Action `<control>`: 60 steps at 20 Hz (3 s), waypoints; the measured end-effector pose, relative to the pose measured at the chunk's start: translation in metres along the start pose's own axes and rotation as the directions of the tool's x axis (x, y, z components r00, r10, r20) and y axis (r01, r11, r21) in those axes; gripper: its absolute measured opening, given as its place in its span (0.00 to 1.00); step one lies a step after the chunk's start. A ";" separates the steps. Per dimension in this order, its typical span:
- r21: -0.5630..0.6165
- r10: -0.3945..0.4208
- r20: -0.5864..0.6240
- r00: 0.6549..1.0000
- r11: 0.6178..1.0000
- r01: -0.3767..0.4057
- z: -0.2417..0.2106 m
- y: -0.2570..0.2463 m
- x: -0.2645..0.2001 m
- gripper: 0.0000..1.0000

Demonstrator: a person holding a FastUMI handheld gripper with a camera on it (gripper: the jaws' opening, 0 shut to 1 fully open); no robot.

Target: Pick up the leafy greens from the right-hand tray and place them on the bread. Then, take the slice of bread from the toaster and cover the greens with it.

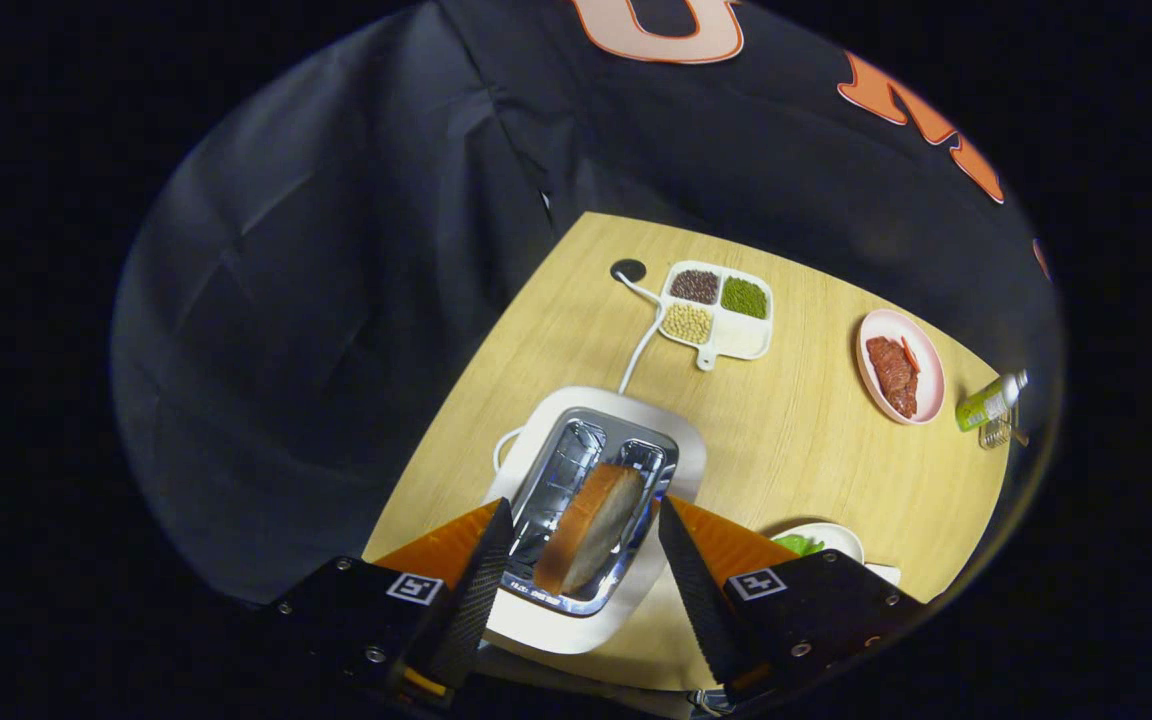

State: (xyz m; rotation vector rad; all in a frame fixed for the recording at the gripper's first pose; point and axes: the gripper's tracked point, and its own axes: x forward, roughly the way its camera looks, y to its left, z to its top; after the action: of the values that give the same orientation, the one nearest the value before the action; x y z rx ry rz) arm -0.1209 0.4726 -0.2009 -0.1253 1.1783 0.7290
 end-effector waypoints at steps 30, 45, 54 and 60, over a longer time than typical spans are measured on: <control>0.260 0.322 0.210 0.923 0.892 -0.370 -0.016 -0.064 -0.100 0.13; 0.404 0.392 0.232 0.890 0.794 -0.455 -0.109 -0.166 -0.063 0.12; 0.473 0.412 0.220 0.884 0.748 -0.466 -0.165 -0.194 0.004 0.13; 0.515 0.410 0.209 0.888 0.726 -0.456 -0.194 -0.214 0.038 0.12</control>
State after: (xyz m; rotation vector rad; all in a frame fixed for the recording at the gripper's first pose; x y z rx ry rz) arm -0.1442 0.2377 -0.3714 0.6919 1.3126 0.7586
